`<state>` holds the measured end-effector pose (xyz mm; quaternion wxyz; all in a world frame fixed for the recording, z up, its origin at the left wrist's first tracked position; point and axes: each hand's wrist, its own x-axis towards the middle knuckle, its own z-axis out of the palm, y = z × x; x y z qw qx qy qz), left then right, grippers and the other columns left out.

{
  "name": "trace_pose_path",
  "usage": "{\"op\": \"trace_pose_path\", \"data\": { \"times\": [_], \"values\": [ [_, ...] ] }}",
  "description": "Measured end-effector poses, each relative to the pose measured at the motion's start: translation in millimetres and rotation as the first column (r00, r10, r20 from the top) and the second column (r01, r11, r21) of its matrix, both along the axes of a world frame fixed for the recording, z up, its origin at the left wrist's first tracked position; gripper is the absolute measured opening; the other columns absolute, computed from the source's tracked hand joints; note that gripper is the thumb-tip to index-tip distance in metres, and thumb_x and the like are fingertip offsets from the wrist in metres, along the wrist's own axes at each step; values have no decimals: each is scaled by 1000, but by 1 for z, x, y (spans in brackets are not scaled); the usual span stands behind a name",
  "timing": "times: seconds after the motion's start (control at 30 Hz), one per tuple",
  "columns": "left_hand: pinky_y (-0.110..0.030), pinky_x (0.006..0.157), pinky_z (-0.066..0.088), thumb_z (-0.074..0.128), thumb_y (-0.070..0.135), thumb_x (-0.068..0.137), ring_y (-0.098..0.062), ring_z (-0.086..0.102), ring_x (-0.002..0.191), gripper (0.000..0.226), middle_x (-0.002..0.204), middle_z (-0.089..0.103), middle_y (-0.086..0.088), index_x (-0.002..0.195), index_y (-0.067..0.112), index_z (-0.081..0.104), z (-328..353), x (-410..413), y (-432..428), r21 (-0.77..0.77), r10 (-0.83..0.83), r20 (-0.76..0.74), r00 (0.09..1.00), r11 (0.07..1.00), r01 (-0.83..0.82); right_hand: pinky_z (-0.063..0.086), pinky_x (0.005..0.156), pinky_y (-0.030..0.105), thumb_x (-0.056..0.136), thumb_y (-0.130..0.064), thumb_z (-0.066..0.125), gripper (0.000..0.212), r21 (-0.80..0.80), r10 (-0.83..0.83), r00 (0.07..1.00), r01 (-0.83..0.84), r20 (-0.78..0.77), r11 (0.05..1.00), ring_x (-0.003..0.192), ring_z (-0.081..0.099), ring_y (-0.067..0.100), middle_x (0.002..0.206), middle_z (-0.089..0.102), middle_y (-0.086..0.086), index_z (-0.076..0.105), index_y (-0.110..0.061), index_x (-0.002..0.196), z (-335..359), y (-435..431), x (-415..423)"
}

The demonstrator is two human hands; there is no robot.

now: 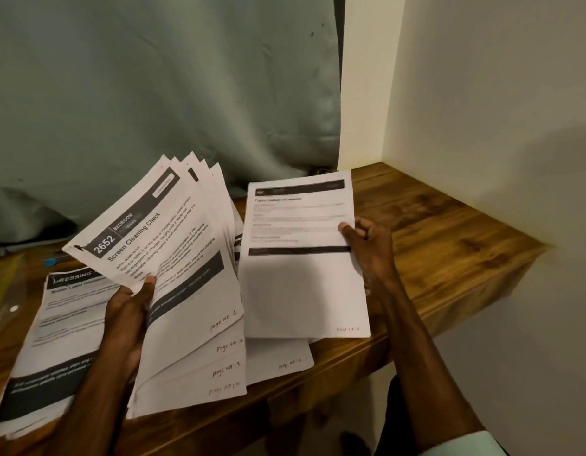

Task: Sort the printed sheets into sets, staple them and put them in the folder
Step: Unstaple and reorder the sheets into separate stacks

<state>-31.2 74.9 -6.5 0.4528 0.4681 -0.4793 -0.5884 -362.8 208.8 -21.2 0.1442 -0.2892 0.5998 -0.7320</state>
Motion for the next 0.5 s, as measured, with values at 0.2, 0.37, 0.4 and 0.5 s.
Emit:
{"op": "trace_pose_path", "data": {
  "times": [0.2, 0.37, 0.4, 0.5],
  "values": [
    [-22, 42, 54, 60, 28, 101, -9, 71, 54, 39, 94, 71, -7, 134, 7, 59, -2, 3, -1, 32, -12, -52, 999, 999, 14, 60, 77, 32, 100, -25, 62, 22, 94, 243, 945, -269, 221, 959, 94, 75, 22, 106, 78, 0, 71, -12, 115, -5, 2, 17],
    [-21, 42, 54, 58, 25, 102, -8, 71, 53, 34, 81, 78, 0, 132, 8, 60, -1, 1, -2, 22, -16, -59, 998, 1000, 18, 58, 68, 25, 100, -23, 62, 22, 68, 273, 927, -299, 258, 952, 88, 75, 18, 107, 78, 2, 71, -10, 116, -2, 4, 21],
    [-23, 44, 55, 59, 25, 102, -9, 72, 56, 35, 94, 77, -6, 133, 9, 60, -2, 1, -3, 31, -18, -71, 997, 999, 21, 58, 68, 25, 100, -23, 62, 22, 68, 273, 927, -300, 257, 952, 89, 75, 18, 107, 78, 2, 71, -10, 115, -1, 4, 21],
    [-25, 46, 57, 59, 25, 102, -12, 73, 60, 35, 94, 76, -7, 134, 10, 60, -5, 2, -6, 40, -20, -95, 995, 999, 24, 60, 71, 26, 100, -23, 62, 22, 73, 268, 930, -294, 251, 953, 91, 76, 19, 107, 78, 1, 70, -10, 116, -1, 4, 21]
  ]
}}
